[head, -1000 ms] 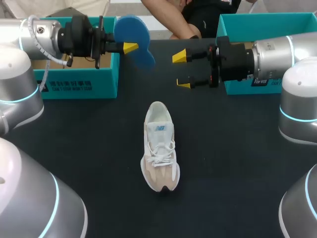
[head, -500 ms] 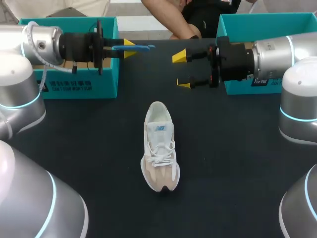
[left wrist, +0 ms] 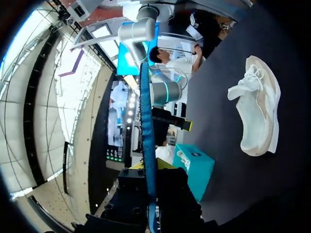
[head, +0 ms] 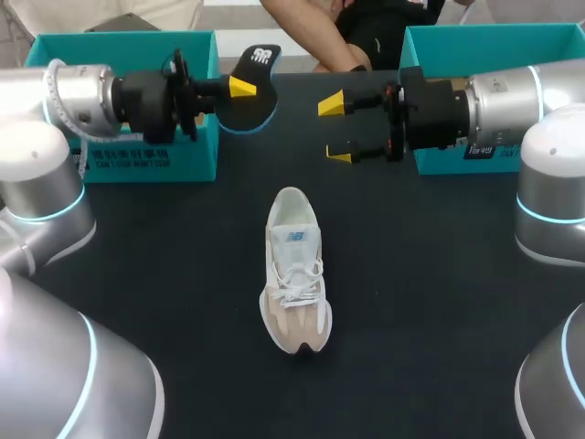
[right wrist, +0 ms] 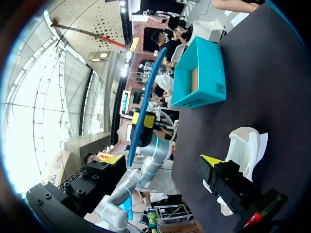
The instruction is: Take the shoe out of the shoebox, open the shoe tongue, remove and reinsert the insole, then place the shoe into the shoebox
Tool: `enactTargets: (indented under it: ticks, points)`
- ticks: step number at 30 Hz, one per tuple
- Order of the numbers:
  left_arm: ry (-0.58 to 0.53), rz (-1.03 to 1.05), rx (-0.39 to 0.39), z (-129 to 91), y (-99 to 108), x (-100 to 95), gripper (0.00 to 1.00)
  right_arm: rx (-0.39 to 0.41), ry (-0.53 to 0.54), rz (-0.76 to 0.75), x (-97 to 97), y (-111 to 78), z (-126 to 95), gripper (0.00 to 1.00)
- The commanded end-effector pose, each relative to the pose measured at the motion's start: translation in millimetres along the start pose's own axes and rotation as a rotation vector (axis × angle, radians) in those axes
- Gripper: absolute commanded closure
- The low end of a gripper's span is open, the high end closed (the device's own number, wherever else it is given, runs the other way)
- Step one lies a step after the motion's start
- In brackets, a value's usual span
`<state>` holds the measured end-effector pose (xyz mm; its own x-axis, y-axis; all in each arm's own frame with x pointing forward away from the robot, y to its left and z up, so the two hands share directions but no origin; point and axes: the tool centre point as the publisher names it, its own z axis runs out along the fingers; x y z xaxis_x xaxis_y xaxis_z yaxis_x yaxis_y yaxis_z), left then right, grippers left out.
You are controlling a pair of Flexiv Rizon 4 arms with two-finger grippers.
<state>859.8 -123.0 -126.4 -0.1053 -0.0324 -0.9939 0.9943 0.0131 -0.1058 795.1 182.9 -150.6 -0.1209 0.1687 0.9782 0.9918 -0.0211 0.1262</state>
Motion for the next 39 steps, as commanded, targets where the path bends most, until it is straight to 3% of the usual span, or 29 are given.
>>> enactTargets:
  ticks: [1,6,10,16,33,35,36,39]
  points:
    - [-0.031,0.594,-0.086,1.1,-4.4,2.8,1.00,-0.003,-0.002,0.000,-0.1,-0.2,2.5,0.00]
    - [-0.031,0.594,-0.086,1.1,-4.4,2.8,1.00,-0.003,-0.002,0.000,-0.1,-0.2,2.5,0.00]
    - [-0.020,0.593,-0.109,7.9,-8.2,19.3,1.00,-0.003,-0.002,0.000,-0.1,-0.2,2.5,0.00]
    - [-0.048,0.552,-0.128,15.9,-11.1,32.8,1.00,0.020,0.031,-0.031,-2.5,3.4,23.0,0.00]
    - [-0.046,0.503,-0.132,24.1,-11.0,35.4,1.00,0.065,0.051,-0.120,-8.1,-6.0,47.7,0.00]
    - [-0.047,0.500,-0.130,27.0,-11.6,35.5,1.00,0.065,0.051,-0.129,-8.5,-6.2,48.9,0.39]
    - [-0.049,0.498,-0.128,28.3,-12.2,35.6,1.00,0.062,0.054,-0.134,-8.6,-6.3,50.0,0.50]
    - [-0.056,0.488,-0.129,32.1,-13.3,37.0,1.00,0.066,0.057,-0.138,-8.9,-5.7,52.9,0.57]
